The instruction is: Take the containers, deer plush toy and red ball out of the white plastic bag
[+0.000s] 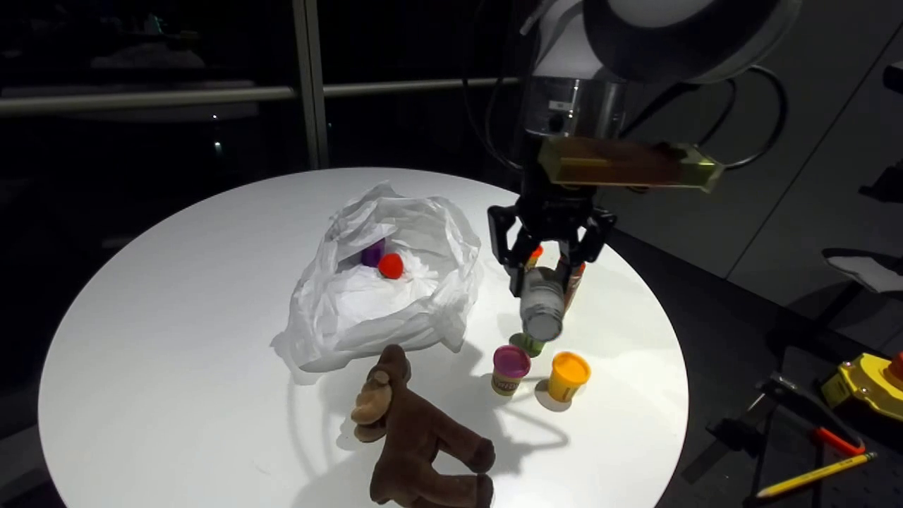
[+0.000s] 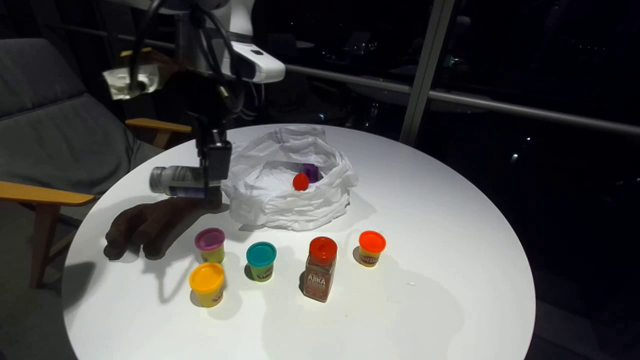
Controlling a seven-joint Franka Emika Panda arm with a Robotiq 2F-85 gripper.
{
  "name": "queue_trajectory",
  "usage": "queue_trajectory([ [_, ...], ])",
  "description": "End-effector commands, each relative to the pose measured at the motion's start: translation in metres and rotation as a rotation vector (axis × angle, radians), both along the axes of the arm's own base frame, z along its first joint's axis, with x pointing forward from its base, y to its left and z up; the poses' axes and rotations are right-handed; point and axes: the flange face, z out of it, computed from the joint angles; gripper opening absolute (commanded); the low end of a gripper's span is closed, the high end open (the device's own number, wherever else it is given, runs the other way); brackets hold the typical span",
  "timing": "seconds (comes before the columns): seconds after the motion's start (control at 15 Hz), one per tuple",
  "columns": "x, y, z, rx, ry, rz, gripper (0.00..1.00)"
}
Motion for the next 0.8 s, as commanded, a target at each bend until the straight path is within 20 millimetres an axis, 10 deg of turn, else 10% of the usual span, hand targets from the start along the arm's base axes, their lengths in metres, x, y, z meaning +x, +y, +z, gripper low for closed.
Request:
queue_trajectory([
  [0.0, -0.054, 0.022, -0.003, 0.044, 0.055, 0.070, 0.31],
  [0.73, -0.061, 0.085, -0.119, -0.003, 0.226, 0.310, 0.31],
])
